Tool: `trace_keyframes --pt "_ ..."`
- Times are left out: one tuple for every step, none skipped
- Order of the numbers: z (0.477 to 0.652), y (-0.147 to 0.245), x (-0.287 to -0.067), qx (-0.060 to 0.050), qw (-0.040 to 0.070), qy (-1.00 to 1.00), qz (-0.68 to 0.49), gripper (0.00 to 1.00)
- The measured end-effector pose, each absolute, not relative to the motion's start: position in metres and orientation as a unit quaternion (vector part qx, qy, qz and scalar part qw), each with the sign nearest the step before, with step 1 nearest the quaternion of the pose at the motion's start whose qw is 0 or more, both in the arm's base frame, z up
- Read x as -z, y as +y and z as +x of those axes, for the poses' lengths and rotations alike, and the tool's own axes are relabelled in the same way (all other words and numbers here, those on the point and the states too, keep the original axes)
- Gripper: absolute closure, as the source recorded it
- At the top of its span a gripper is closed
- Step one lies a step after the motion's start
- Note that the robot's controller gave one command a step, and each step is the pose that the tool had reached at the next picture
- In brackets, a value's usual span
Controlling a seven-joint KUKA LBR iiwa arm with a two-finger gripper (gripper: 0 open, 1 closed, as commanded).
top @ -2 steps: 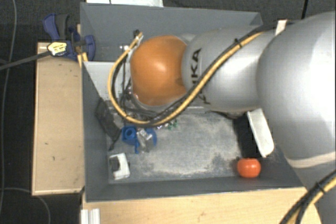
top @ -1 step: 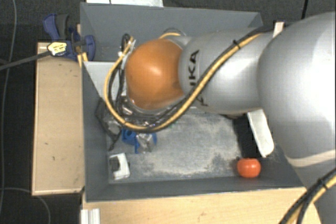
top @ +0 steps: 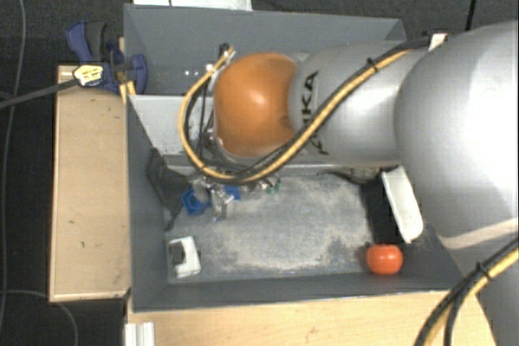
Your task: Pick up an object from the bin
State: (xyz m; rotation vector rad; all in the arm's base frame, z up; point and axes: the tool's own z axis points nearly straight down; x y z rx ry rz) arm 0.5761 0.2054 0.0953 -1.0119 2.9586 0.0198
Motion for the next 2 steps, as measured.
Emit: trace_keyframes --pt "0.576 0.205 -0.095 -0.006 0.007 0.946 -0.323 1.0" --pt "0.571 0.237 -0.132 -0.006 0.007 0.942 -0.335 1.0"
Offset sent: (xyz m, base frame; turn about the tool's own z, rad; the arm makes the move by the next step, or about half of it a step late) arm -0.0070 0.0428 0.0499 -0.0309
